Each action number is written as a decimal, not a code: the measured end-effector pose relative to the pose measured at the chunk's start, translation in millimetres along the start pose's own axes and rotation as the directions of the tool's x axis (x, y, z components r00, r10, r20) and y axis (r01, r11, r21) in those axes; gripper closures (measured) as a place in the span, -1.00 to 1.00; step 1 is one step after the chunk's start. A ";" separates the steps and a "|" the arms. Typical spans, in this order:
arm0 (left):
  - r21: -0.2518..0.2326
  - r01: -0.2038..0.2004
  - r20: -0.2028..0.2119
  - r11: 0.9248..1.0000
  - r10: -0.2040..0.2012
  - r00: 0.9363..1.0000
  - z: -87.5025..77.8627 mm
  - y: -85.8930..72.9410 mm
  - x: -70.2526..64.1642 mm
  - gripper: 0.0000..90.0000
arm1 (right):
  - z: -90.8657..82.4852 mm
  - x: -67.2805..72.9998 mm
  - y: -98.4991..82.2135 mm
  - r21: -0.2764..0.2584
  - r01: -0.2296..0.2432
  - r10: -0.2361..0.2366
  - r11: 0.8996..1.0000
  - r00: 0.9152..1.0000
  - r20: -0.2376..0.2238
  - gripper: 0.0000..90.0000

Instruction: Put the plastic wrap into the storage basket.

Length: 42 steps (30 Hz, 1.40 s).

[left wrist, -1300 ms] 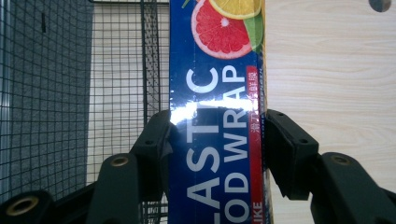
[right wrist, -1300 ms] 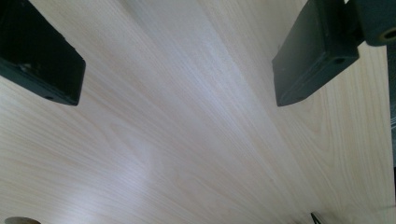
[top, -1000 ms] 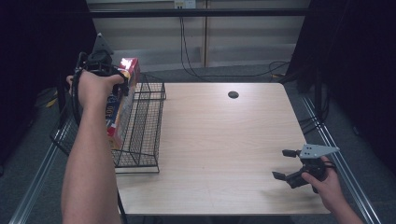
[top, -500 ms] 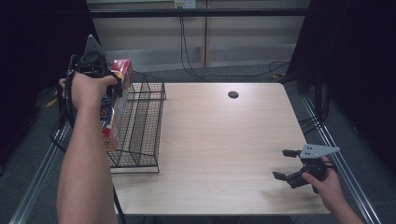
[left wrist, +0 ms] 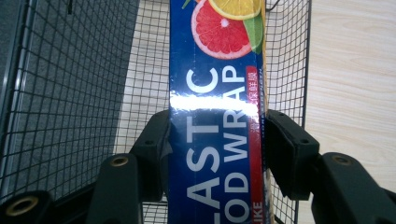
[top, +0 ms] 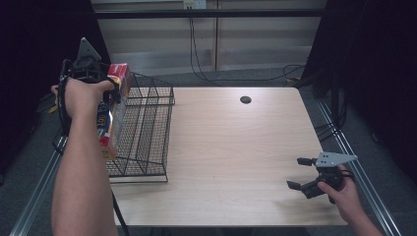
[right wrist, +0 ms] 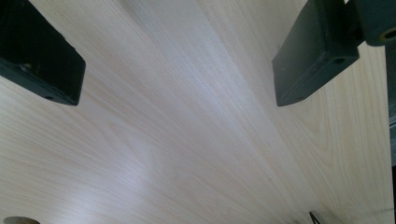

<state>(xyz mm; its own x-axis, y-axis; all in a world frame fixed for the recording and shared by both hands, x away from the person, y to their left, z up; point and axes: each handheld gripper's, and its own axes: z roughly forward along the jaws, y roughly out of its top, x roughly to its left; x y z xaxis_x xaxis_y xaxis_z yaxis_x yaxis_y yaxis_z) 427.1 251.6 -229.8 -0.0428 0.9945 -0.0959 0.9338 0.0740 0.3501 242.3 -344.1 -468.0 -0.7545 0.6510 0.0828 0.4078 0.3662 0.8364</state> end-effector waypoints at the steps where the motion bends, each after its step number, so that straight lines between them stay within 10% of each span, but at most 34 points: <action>1: -0.001 0.007 -0.002 1.000 -0.007 1.000 0.2 -0.5 0.6 0.03 | 0.0 0.0 0.0 0.000 0.000 0.000 1.000 1.000 0.000 -0.95; 42: 0.028 0.045 -0.045 0.999 -0.043 0.998 35.1 -6.5 28.9 0.01 | 3.0 1.6 -0.4 0.011 0.003 -0.003 1.000 1.000 -0.002 -0.95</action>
<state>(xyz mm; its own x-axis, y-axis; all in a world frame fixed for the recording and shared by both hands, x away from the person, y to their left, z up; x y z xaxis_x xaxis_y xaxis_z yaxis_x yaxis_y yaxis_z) 432.2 277.3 -267.5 -0.0993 0.9927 -0.0690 0.9406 0.1163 0.3189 242.5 -341.1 -469.8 -0.7566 0.6489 0.0814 0.4114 0.3756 0.8305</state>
